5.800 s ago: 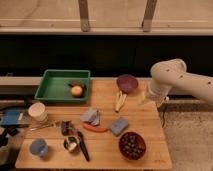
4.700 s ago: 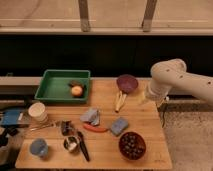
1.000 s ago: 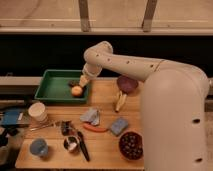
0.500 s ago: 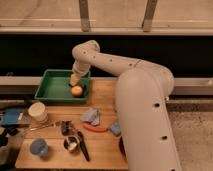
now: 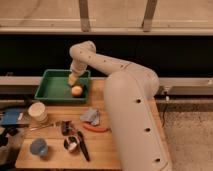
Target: Place eraser in paper cup
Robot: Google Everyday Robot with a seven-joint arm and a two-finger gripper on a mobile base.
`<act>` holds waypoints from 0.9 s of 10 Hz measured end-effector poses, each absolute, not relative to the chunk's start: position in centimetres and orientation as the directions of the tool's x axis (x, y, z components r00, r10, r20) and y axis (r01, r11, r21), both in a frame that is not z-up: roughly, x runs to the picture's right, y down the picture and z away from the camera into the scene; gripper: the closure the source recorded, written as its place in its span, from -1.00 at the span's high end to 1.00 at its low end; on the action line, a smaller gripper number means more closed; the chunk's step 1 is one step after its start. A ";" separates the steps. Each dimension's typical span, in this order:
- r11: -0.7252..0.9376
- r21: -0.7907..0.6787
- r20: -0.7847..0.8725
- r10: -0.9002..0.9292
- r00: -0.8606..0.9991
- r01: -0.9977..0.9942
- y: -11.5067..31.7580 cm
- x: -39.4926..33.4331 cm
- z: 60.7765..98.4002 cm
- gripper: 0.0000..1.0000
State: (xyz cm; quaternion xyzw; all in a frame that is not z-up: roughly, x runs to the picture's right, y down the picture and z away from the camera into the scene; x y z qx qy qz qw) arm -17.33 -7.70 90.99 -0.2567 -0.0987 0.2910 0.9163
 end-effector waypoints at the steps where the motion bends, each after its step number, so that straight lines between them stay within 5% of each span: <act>1: 0.705 -0.514 0.031 0.585 0.810 -0.489 -7.6 -17.5 91.3 0.33; 9: 0.738 -0.428 0.025 0.586 0.810 -0.521 -6.5 -19.0 93.5 0.33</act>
